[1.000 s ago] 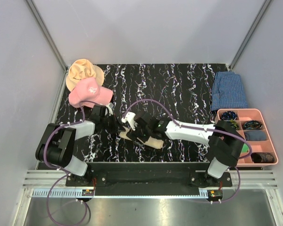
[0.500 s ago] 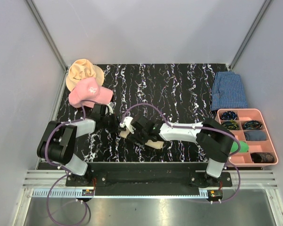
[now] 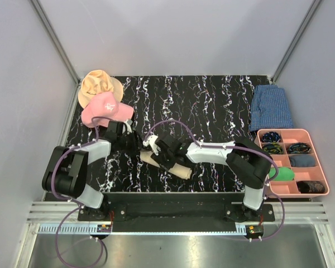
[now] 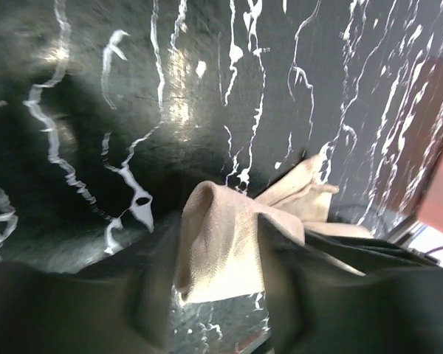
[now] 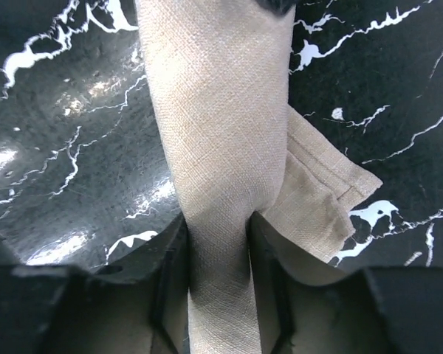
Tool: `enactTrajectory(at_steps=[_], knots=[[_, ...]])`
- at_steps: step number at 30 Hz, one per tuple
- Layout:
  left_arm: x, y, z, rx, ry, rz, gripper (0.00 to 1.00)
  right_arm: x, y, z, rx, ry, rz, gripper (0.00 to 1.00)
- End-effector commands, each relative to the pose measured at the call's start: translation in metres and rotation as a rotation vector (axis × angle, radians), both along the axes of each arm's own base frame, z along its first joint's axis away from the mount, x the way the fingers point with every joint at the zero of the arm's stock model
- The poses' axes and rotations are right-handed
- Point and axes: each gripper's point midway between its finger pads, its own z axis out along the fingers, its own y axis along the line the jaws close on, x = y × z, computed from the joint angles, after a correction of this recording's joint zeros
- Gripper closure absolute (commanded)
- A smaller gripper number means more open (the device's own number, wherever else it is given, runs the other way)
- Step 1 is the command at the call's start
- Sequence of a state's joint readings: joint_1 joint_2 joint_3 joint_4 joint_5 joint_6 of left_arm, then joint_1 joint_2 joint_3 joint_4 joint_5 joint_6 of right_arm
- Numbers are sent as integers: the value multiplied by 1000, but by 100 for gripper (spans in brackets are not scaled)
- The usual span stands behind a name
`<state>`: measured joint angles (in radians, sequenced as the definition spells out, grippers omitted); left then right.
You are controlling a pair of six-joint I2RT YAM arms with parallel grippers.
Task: Fold the napkin, place the utensils inside, and roll it up
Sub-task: Roll the napkin with the utensil
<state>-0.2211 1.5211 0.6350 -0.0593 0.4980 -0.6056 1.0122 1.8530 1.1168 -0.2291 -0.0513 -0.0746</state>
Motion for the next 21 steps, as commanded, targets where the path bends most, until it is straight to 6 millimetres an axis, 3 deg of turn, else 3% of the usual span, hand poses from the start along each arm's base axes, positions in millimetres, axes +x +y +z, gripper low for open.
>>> enactTrajectory(at_steps=[1,7,12,21], knots=[[22,16,31,43,-118,60,40,-41,-11,-24,6,297,0,62],[8,28,30,72,-141,97,37,-36,-9,-19,109,474,-12,64],[-7,21,30,3,-182,78,38,-30,-10,-18,174,594,-24,65],[-12,10,29,-69,-198,47,43,-20,-12,-26,268,772,-27,67]])
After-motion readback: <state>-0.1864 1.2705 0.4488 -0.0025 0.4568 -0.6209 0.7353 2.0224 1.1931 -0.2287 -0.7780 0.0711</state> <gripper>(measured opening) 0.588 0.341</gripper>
